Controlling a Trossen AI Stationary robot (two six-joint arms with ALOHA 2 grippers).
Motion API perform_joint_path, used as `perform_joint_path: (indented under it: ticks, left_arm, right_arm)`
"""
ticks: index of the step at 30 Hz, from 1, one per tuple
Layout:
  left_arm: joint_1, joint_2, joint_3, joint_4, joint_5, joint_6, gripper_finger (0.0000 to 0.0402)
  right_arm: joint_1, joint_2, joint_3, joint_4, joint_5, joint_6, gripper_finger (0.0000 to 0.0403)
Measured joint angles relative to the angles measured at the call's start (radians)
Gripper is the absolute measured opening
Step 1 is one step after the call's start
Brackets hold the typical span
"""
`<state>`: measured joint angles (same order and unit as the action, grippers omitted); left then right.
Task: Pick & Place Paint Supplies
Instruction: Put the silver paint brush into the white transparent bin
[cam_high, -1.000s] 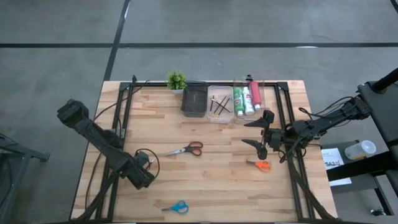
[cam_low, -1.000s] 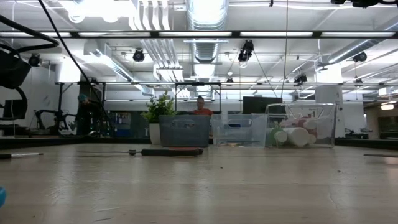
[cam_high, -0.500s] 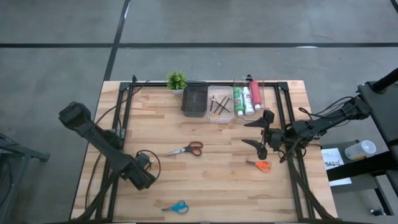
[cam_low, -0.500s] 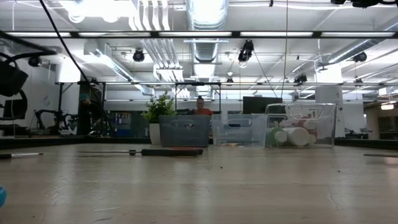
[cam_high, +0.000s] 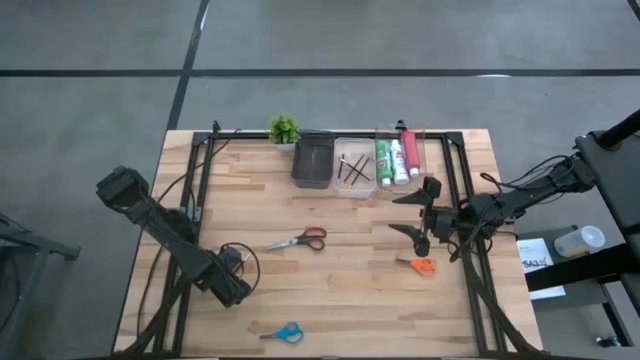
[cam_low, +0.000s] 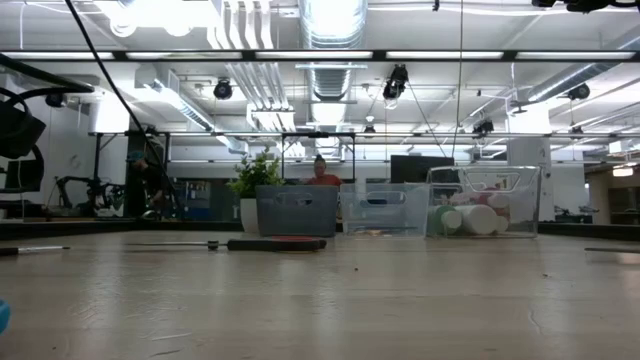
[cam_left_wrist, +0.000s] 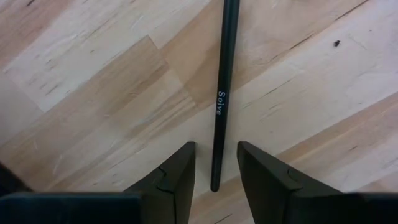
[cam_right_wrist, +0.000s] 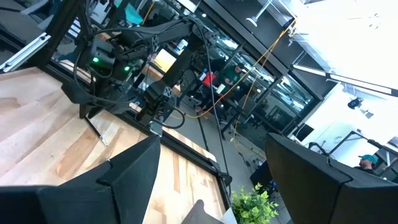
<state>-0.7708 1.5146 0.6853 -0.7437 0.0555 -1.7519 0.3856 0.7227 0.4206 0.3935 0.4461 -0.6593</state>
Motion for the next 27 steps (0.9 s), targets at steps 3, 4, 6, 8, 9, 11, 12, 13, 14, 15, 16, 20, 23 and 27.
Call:
perform_joint_path:
  ticks: [3, 4, 6, 8, 9, 11, 12, 13, 14, 15, 16, 20, 23, 27]
  left_arm:
    - [0.000, 0.000, 0.000, 0.002, -0.002, 0.000, 0.0132]
    - [0.000, 0.000, -0.001, 0.003, -0.002, 0.000, 0.0132]
    - [0.000, 0.000, -0.001, 0.003, -0.002, 0.000, 0.0132]
    - [0.000, 0.000, -0.001, 0.003, -0.002, 0.000, 0.0132]
    - [0.000, 0.000, -0.001, 0.003, -0.002, 0.000, 0.0131]
    - [0.000, 0.000, -0.001, 0.003, -0.002, 0.000, 0.0127]
    - [0.000, 0.001, -0.001, 0.003, -0.003, 0.000, 0.0122]
    - [0.000, 0.001, -0.001, 0.004, -0.003, -0.001, 0.0116]
    - [0.000, 0.001, -0.001, 0.006, -0.004, -0.001, 0.0107]
    - [0.000, 0.001, -0.001, 0.008, -0.006, -0.002, 0.0098]
    - [0.000, 0.001, -0.001, 0.010, -0.007, -0.004, 0.0087]
    - [0.000, 0.001, -0.001, 0.018, -0.010, -0.008, 0.0040]
    - [0.000, 0.001, -0.001, 0.019, -0.013, -0.011, 0.0012]
    - [0.000, 0.001, -0.001, 0.018, -0.014, -0.011, 0.0012]
  right_arm:
    - [0.000, 0.000, 0.000, 0.000, 0.000, 0.000, 0.0288]
    - [0.000, 0.000, 0.000, 0.000, 0.000, -0.003, 0.0288]
    - [0.000, 0.000, 0.000, 0.000, 0.000, -0.002, 0.0288]
    - [0.000, 0.000, 0.000, 0.000, 0.000, 0.002, 0.0288]
    - [0.000, 0.000, 0.000, 0.000, 0.000, 0.001, 0.0288]
    - [0.000, 0.000, 0.000, 0.000, 0.000, -0.003, 0.0288]
    - [0.000, 0.000, 0.000, 0.000, 0.000, -0.002, 0.0288]
    - [0.000, 0.000, 0.000, 0.000, 0.000, 0.001, 0.0288]
    - [0.000, 0.000, 0.000, 0.000, 0.000, 0.002, 0.0288]
    - [0.000, 0.000, 0.000, 0.000, 0.000, 0.001, 0.0288]
    - [0.000, 0.000, 0.000, 0.000, 0.000, -0.002, 0.0288]
    - [0.000, 0.000, 0.000, 0.000, 0.000, 0.002, 0.0288]
    - [0.000, 0.000, 0.000, 0.000, 0.000, -0.002, 0.0288]
    - [0.000, 0.000, 0.000, 0.000, 0.000, 0.002, 0.0288]
